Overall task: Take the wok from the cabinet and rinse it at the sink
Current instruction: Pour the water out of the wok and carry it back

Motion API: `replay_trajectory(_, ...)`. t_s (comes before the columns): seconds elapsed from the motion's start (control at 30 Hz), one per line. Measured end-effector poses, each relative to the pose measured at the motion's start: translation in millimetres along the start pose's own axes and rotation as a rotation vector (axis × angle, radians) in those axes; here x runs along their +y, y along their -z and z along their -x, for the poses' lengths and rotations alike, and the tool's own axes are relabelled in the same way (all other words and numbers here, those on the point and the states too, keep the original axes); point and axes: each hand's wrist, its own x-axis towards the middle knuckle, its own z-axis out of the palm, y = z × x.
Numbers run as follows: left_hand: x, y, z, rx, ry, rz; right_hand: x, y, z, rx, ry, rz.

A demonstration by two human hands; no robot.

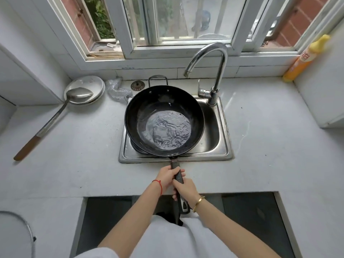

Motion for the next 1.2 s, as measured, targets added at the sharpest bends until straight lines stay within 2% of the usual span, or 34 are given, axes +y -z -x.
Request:
replay_trajectory(0.23,0.8,-4.5,4.6,-0.008,-0.055,-0.031,0.4,-8.0,8.8,0.220,0.122,0.063)
replay_trajectory(0.67,-3.1,-14.9,23.8,-0.141,-0.125,0.114,4.9,8.2,24.6,0.379,0.276,0.333)
replay_trajectory(0.87,-2.5,-16.2,30.2,-0.119,-0.212,0.025,8.5,19.9,29.6,0.300,0.361,0.273)
replay_trajectory(1.03,1.7,-10.1,39.0,-0.032,-0.300,0.003,-0.6,16.8,42.1,0.189,0.317,0.097)
replay_trajectory(1.2,3.1,-7.7,47.6,0.011,-0.345,0.014,-7.9,10.1,54.0,0.143,0.298,-0.006)
